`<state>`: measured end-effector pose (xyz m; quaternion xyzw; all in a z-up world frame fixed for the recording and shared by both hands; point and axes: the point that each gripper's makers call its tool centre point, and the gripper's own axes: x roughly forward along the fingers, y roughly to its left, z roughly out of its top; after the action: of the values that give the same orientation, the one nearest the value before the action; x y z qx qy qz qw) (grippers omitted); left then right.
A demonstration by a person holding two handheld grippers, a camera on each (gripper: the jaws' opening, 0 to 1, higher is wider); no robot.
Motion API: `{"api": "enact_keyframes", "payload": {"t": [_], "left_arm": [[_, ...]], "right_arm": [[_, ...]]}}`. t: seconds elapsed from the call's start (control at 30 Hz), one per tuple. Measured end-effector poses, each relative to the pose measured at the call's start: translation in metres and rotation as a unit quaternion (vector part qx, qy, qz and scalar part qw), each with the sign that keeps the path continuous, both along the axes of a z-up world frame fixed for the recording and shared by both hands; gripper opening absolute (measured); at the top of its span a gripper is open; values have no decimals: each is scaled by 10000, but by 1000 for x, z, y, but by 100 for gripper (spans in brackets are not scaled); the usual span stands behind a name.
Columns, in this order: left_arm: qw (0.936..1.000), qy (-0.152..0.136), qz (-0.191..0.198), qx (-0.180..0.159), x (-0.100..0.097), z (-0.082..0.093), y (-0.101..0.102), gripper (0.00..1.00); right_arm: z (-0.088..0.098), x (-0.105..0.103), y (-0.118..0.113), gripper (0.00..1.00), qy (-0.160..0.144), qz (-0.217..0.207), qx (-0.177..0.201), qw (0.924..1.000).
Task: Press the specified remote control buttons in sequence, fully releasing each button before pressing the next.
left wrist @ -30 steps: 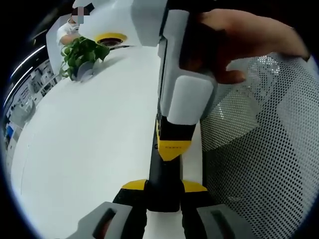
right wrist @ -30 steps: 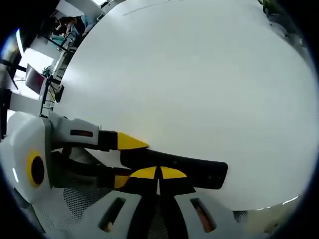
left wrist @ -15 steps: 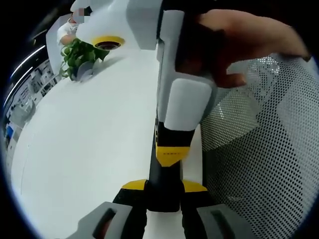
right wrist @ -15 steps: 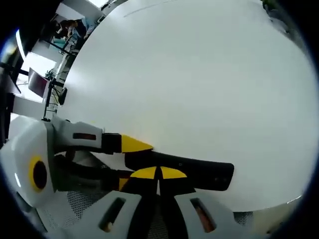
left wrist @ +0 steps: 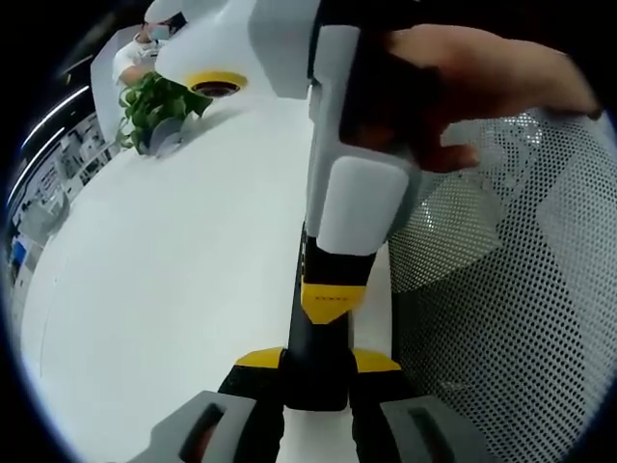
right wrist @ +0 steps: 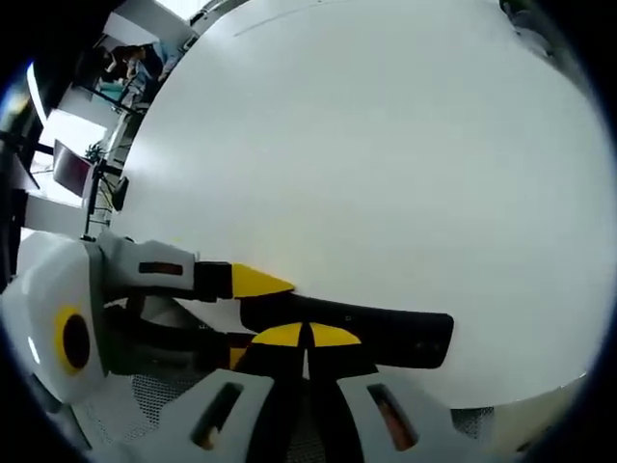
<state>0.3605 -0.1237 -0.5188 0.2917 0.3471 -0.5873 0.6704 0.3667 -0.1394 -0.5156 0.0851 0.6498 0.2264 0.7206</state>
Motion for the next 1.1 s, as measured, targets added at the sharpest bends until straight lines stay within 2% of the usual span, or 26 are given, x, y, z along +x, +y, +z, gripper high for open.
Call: {"api": "enact_keyframes", "payload": {"t": [0.37,0.43,0.5,0.67,0.73,0.77,0.83,0.9,0.93,1.0,1.1], "left_arm": [[10000,-10,5,29,0,0,0,25],[10000,-15,-2,38,0,0,0,25],[10000,-7,5,41,0,0,0,25],[9999,-17,-18,111,0,0,0,25],[9999,-38,-33,139,-1,0,0,25],[9999,-29,-21,140,0,-1,0,25],[9999,10,32,159,0,0,1,25],[9991,267,236,243,-3,1,2,24],[9992,251,223,233,-1,1,2,24],[9997,110,49,233,-2,0,3,24],[9996,59,16,286,-3,0,3,24]], "right_arm": [[1,2,-1,0,134,-241,200,9994],[3,8,-5,0,4,-299,175,9994],[12,19,-4,0,-316,-444,311,9980],[37,40,-6,0,-939,-820,703,9897],[52,50,-7,0,-1317,-941,909,9826],[64,55,-7,0,-1559,-1061,1054,9764],[77,63,-12,0,-1905,-1228,1102,9677],[93,69,-18,0,-2317,-1295,1066,9582],[101,70,-20,0,-2432,-1347,1085,9544],[124,74,-28,0,-2879,-1415,1146,9402],[151,72,-39,0,-3302,-1507,1209,9239]]}}
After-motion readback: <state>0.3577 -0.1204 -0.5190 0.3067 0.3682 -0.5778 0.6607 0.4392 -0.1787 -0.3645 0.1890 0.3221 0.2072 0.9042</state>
